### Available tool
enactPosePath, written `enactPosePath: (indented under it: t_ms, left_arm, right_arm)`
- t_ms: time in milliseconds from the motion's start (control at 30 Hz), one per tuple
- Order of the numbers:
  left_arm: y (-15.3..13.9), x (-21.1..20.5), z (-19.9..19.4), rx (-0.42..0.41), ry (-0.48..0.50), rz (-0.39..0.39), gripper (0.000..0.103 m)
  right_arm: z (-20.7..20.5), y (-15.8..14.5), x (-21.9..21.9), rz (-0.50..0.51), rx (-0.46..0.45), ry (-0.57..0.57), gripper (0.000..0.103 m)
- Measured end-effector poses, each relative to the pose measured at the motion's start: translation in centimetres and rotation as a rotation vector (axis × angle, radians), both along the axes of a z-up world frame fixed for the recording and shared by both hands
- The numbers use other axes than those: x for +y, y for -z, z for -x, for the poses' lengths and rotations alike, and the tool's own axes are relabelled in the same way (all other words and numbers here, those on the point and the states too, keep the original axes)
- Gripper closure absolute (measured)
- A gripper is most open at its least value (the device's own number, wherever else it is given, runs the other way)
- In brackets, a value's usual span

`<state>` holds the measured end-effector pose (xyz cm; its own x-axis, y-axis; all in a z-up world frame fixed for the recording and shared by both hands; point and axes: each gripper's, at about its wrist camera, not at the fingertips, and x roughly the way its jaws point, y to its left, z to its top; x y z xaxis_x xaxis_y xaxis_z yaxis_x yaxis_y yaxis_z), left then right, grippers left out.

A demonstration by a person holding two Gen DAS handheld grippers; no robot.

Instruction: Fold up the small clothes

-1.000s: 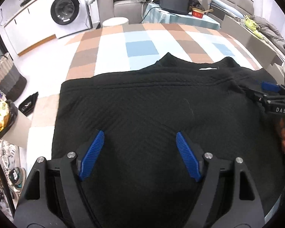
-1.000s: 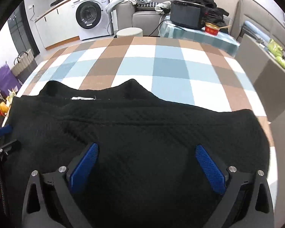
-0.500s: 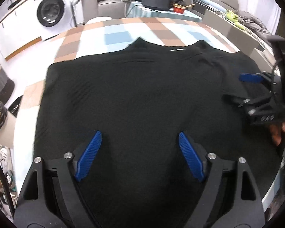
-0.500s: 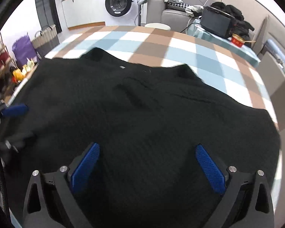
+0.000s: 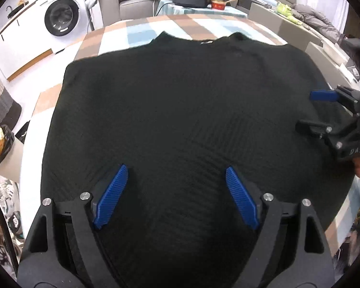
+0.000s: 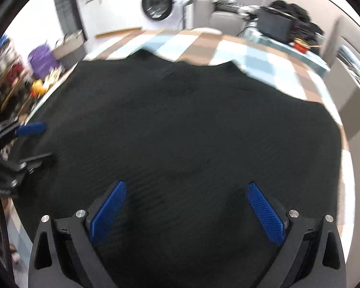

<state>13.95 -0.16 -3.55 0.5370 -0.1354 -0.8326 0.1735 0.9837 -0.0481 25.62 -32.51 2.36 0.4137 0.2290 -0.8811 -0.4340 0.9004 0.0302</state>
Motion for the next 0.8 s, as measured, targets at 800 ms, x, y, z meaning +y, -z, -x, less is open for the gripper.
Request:
enactPosePath:
  t_ms: [800]
  left_arm:
    - [-1.4,0.8,3.4,-0.028,-0.109,-0.01,0.02]
  right_arm:
    - [6.1,-1.2,1.2,-0.021,-0.005,-0.037,0.001]
